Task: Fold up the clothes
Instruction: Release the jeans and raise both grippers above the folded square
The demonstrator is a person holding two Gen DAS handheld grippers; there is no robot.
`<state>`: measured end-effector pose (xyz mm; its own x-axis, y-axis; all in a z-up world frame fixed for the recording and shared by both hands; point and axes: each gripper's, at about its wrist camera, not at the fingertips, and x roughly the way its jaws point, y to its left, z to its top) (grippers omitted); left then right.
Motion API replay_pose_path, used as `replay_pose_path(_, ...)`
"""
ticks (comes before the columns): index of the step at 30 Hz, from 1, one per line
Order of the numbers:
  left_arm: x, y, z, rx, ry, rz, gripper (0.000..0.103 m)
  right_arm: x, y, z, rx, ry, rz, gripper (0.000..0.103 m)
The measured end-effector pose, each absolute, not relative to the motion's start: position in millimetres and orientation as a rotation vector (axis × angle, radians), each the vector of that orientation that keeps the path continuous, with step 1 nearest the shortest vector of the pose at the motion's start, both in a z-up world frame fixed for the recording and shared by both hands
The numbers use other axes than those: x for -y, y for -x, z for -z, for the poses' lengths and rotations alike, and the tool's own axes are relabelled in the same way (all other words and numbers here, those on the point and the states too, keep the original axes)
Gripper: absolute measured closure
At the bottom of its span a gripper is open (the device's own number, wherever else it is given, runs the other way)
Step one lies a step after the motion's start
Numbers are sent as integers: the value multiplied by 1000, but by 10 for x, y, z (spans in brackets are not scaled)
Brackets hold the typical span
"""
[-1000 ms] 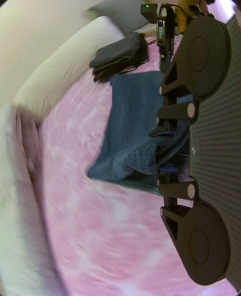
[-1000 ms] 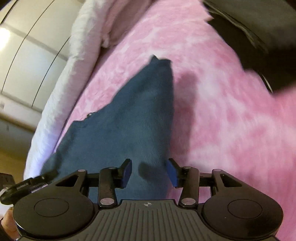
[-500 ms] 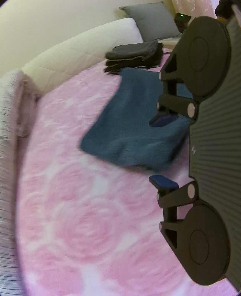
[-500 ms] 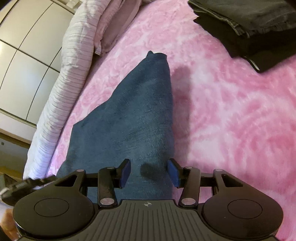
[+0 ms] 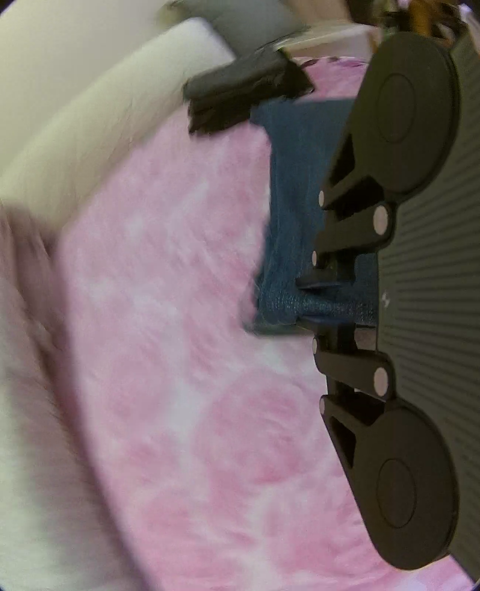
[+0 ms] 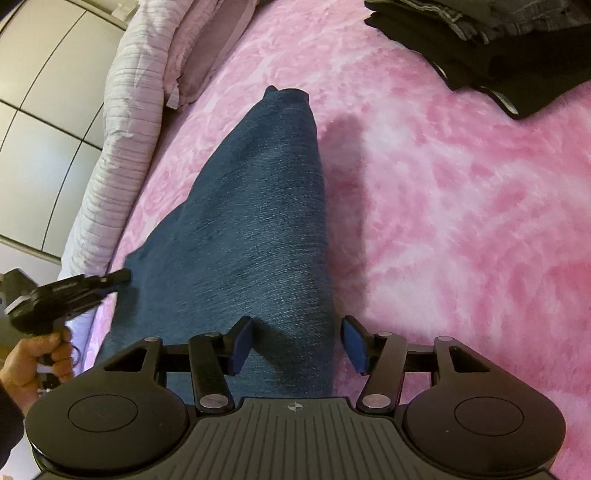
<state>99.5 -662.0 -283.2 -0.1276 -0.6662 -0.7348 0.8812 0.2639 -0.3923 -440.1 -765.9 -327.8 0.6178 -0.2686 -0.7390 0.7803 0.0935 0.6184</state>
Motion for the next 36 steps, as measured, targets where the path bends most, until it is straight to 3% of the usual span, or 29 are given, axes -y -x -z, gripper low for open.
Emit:
replay_pose_path(3, 6636, -974, 2817, -965, -260, 1409, 94, 7669, 4415, 3291, -502, -1258, 835, 46)
replay_pose_path(6, 6809, -1070, 3186, -1016, -295, 1377, 94, 7720, 4389, 3332, -501, -1247, 827, 44)
replay_pose_path(11, 6788, -1221, 3483, -1088, -213, 1342, 84, 7835, 4411, 3232, -470, -1201, 842, 43)
replay_pose_path(15, 6735, -1249, 3370, -1105, -222, 1306, 75, 8085, 4415, 3157, -411, -1138, 867, 42)
replay_pose_path(23, 6176, -804, 2728, -1026, -333, 1396, 76, 8672, 4139, 3325, -520, -1051, 915, 42)
replay_pose_path(31, 6001, -417, 3144, -981, -588, 1441, 78, 7733, 4031, 2768, -503, -865, 820, 42)
replay_pose_path(36, 6092, -424, 3259, -957, -591, 1411, 77, 7023, 3729, 2934, -671, -756, 601, 42)
